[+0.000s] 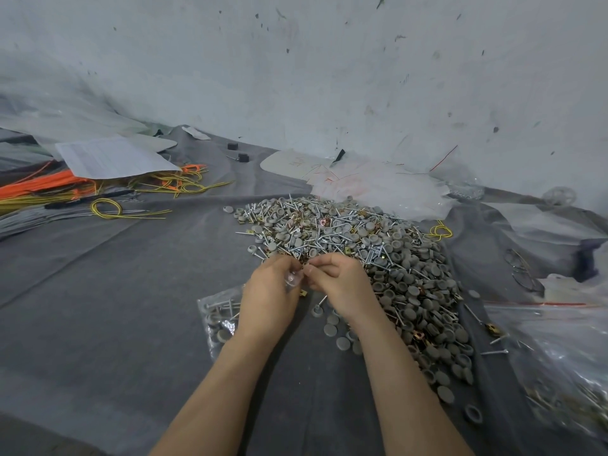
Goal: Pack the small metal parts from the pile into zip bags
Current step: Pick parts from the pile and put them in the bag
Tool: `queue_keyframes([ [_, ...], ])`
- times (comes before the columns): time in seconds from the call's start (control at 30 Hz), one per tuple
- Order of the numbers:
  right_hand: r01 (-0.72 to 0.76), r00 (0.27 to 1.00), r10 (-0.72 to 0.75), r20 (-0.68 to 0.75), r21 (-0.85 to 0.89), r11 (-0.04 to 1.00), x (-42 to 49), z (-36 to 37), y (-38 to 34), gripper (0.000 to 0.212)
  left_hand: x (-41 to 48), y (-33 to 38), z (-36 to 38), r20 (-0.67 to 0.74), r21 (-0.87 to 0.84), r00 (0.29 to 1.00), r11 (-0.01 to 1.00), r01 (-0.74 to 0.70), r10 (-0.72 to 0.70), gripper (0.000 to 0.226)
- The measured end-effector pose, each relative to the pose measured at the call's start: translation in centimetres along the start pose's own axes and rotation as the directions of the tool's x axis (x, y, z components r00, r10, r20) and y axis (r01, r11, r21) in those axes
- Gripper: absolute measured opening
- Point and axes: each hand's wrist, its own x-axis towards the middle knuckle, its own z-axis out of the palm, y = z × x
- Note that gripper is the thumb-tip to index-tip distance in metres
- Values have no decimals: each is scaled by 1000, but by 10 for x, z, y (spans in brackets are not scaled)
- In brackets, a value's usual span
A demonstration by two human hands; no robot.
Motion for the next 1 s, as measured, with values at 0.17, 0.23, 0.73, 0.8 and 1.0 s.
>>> queue_keyframes([
  [0.17,129,972,-185,-146,-325,937,-2,11,2,6,1,0,3,-20,103,998,993,-52,54,8],
  [0.23,174,944,-272,-187,-418,891,-4,14,1,7,1,-1,3,-31,62,999,998,-26,28,8],
  [0.73,314,914,-385,-125,-381,870,-5,11,-2,6,5,-2,2,76,-122,971,964,237,-229,20],
  [0.8,335,905,-408,-118,-392,857,-5,13,-2,6,6,-2,2,84,-165,961,947,276,-265,22],
  [1.0,409,874,-485,-34,-489,770,-6,19,2,10,10,-3,0,105,-292,917,869,399,-385,19],
])
